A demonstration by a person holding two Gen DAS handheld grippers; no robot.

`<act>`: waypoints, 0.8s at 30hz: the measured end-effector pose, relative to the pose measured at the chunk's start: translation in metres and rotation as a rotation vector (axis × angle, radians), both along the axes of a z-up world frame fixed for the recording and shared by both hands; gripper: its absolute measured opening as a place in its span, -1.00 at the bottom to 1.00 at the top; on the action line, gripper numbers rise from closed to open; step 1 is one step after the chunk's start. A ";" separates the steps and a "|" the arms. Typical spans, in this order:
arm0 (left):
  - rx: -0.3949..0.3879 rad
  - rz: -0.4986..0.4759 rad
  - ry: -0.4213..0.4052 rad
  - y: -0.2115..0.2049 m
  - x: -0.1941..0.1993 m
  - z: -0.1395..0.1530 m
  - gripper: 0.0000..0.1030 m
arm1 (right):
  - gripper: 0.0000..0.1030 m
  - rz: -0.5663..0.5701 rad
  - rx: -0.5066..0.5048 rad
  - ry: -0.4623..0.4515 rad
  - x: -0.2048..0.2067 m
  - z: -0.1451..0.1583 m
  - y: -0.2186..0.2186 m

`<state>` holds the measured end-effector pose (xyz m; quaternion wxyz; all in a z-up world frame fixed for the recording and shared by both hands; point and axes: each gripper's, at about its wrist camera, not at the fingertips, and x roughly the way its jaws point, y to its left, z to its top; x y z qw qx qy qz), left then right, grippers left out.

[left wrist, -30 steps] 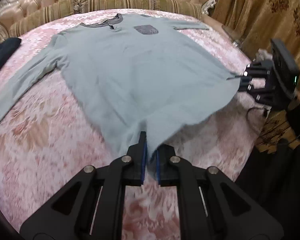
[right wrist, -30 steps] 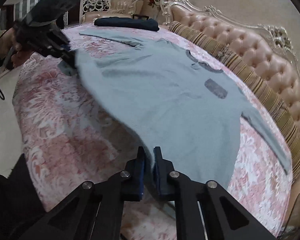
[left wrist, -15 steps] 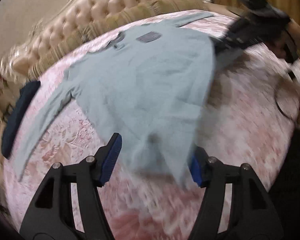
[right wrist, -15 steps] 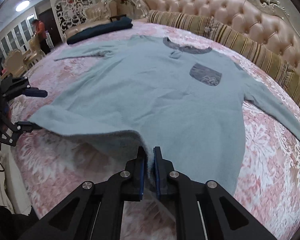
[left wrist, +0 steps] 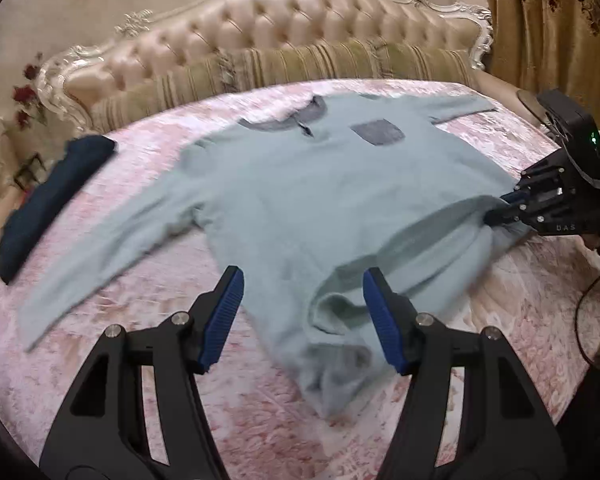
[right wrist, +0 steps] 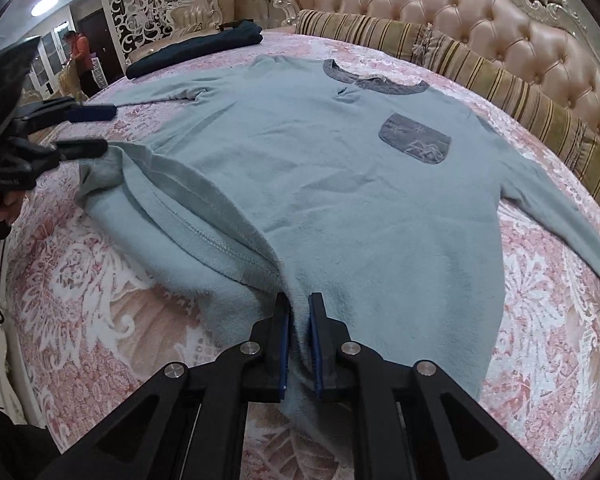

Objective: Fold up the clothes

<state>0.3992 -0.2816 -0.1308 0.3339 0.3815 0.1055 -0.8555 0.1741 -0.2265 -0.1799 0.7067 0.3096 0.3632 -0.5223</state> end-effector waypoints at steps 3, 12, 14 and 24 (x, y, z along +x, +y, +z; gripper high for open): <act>-0.046 -0.120 -0.084 0.017 -0.017 -0.007 0.27 | -0.80 0.004 -0.002 -0.003 -0.001 0.000 -0.002; -0.114 -0.232 -0.264 0.008 -0.063 -0.046 0.27 | -0.71 -0.016 -0.024 -0.016 -0.007 0.008 -0.004; -0.103 -0.221 -0.245 -0.001 -0.066 -0.045 0.26 | -0.61 -0.017 -0.032 -0.016 -0.008 0.010 -0.002; 0.003 -0.160 -0.142 -0.034 -0.065 -0.041 0.26 | 0.04 0.061 -0.039 -0.008 -0.001 0.014 0.011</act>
